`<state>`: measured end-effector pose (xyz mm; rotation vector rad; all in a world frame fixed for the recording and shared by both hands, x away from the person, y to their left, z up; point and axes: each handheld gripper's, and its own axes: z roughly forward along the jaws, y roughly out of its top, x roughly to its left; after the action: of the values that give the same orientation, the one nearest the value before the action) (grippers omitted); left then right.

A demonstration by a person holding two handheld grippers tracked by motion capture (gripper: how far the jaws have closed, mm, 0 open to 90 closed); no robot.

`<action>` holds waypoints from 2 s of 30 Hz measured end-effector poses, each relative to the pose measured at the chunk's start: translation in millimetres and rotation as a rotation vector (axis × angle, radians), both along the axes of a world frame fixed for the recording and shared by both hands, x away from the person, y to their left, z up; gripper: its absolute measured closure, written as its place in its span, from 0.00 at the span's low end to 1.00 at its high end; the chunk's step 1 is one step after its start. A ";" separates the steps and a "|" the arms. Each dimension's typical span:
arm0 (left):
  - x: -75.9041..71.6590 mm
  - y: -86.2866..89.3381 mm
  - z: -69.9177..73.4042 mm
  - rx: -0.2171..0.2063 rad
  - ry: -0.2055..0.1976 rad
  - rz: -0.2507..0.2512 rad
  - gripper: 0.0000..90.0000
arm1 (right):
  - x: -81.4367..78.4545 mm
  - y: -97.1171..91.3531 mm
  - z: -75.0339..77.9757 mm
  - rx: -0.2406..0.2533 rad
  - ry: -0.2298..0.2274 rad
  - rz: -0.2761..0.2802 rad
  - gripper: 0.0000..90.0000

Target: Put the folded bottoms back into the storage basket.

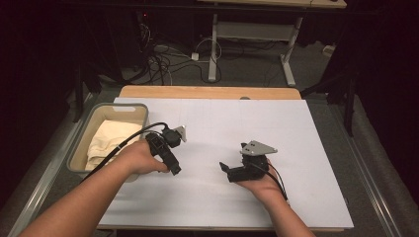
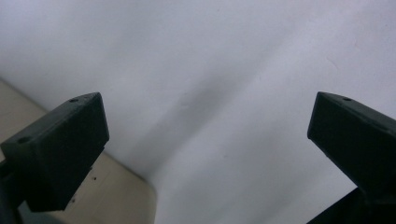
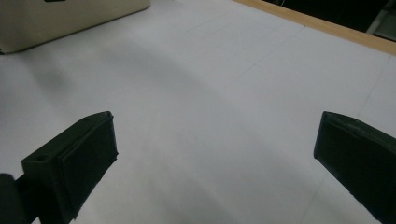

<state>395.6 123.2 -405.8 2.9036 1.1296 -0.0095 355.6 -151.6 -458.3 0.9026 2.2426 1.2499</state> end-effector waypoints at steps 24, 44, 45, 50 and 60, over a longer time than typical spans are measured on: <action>-6.0 -23.4 -51.3 -0.051 -0.017 -0.079 0.00 | -43.9 -61.0 -24.8 0.015 -0.038 -0.094 0.01; -20.5 1.5 -71.7 -0.495 -0.244 -0.006 0.00 | -47.8 -67.5 -19.7 0.062 -0.048 -0.100 0.01; -21.7 3.7 -73.1 -0.516 -0.259 -0.004 0.00 | -47.9 -67.6 -19.7 0.064 -0.047 -0.100 0.01; -29.1 14.0 -76.6 -0.618 -0.339 0.021 0.00 | -48.3 -67.9 -19.6 0.071 -0.051 -0.100 0.01; -52.4 36.1 -76.9 -0.847 -0.563 0.060 0.00 | -52.5 -68.9 -19.3 0.101 -0.069 -0.109 0.01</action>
<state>343.2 159.3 -482.8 1.9431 0.8238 0.2474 303.1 -220.5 -477.6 0.9901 2.0642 1.3337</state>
